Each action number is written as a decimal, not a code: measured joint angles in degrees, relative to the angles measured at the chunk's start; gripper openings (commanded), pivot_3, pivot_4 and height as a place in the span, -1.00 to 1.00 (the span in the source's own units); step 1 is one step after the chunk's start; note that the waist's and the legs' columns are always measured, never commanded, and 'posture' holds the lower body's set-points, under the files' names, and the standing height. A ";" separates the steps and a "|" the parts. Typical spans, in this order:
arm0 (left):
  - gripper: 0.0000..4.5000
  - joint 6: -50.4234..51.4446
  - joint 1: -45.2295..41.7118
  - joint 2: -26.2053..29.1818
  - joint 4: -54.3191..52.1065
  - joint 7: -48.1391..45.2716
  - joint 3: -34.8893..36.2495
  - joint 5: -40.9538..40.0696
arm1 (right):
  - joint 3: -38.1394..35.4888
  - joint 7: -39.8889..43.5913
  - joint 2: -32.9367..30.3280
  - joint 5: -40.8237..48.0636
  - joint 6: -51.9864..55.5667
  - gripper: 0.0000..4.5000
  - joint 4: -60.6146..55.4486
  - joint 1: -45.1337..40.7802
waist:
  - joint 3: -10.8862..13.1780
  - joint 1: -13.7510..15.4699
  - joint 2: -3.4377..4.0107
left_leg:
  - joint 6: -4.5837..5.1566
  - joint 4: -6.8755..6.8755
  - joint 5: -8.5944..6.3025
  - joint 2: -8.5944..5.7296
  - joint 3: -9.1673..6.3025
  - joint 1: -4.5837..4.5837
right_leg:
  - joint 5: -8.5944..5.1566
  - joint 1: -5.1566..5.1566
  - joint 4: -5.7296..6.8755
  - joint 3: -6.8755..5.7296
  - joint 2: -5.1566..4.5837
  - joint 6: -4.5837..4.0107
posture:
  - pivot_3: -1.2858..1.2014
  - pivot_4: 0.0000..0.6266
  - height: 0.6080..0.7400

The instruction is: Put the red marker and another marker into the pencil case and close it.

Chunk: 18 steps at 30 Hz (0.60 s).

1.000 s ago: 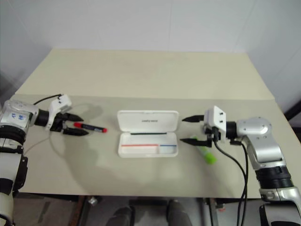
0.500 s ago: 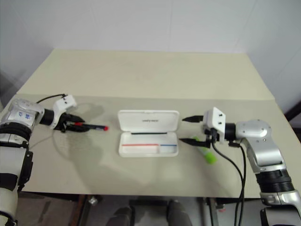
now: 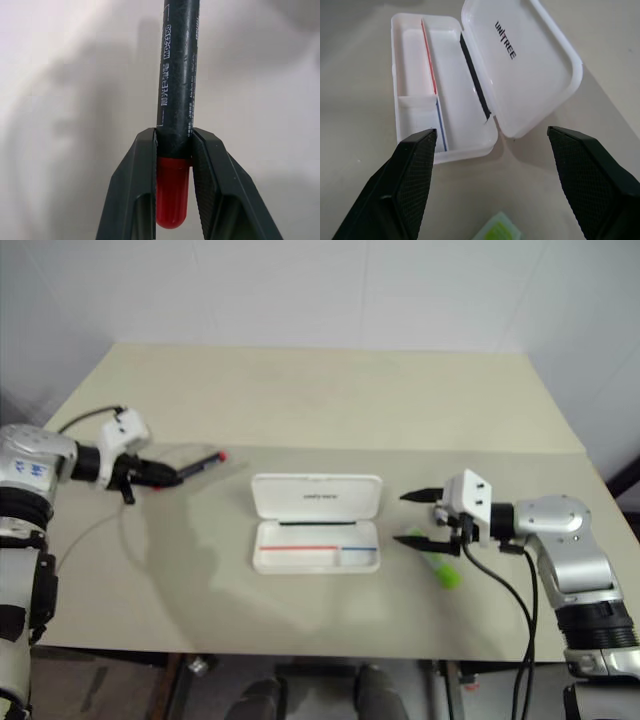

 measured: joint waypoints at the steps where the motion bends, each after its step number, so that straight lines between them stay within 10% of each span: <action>1: -0.73 0.87 -0.35 0.00 -2.58 -0.31 0.99 -1.12 | 0.00 -0.01 0.00 0.01 -0.02 1.00 0.03 0.10 | 0.00 -0.01 0.00 | 0.00 0.00 0.00 -0.01 0.00 -0.01 | 0.00 0.00 0.01 0.00 -0.02 0.00 | 0.03 -0.52 1.00; 18: -0.73 27.80 4.65 -14.10 -48.28 -5.91 -3.07 -17.01 | -2.18 -1.25 -0.91 -0.04 -0.85 1.00 0.58 2.57 | 0.00 -0.68 0.00 | 0.00 0.06 0.00 0.00 0.02 0.09 | 0.00 0.04 0.11 0.10 0.02 0.02 | 0.03 -0.52 1.00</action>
